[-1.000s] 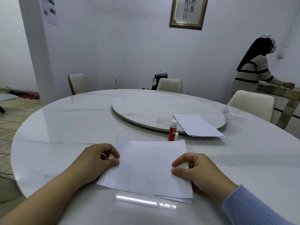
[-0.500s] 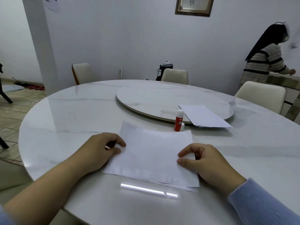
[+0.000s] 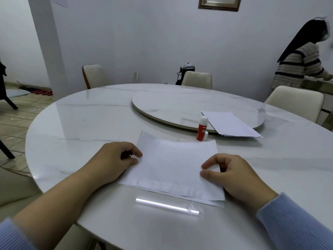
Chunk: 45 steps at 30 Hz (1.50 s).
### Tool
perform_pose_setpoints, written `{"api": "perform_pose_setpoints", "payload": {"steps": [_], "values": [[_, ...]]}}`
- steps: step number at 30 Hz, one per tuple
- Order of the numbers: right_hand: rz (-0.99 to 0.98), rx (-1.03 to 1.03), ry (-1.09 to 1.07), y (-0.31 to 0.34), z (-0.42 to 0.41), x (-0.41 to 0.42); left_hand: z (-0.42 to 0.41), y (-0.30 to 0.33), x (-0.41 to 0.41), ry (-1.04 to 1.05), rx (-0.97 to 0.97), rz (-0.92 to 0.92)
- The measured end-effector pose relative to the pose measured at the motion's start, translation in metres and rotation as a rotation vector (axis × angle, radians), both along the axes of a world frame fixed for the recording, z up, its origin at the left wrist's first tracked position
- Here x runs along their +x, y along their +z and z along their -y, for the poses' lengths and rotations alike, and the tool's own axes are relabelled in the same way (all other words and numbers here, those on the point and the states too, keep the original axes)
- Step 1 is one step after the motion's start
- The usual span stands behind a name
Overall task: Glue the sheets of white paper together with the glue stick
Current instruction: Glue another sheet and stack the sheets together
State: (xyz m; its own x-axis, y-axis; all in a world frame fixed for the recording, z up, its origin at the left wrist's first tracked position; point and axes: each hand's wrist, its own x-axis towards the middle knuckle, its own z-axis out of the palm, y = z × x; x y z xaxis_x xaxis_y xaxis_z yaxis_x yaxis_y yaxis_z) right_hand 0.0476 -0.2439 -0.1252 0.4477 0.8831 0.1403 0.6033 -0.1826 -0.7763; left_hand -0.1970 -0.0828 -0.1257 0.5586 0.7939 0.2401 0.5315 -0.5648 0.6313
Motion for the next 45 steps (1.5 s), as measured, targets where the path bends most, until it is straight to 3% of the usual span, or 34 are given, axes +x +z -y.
{"api": "perform_pose_setpoints", "payload": {"steps": [29, 36, 41, 45], "values": [[0.145, -0.048, -0.056, 0.01, 0.008, -0.012, 0.004, -0.002, 0.003, 0.014, 0.02, -0.04], [0.271, -0.062, -0.151, 0.01, 0.011, -0.016, 0.01, -0.008, 0.01, 0.045, 0.209, -0.302], [0.452, 0.009, -0.089, 0.011, -0.005, -0.025, 0.02, 0.004, 0.03, 0.005, 0.181, -0.23], [0.547, -0.273, 0.048, 0.0, -0.024, -0.037, 0.018, -0.004, 0.049, -0.144, 0.158, -0.457]]}}
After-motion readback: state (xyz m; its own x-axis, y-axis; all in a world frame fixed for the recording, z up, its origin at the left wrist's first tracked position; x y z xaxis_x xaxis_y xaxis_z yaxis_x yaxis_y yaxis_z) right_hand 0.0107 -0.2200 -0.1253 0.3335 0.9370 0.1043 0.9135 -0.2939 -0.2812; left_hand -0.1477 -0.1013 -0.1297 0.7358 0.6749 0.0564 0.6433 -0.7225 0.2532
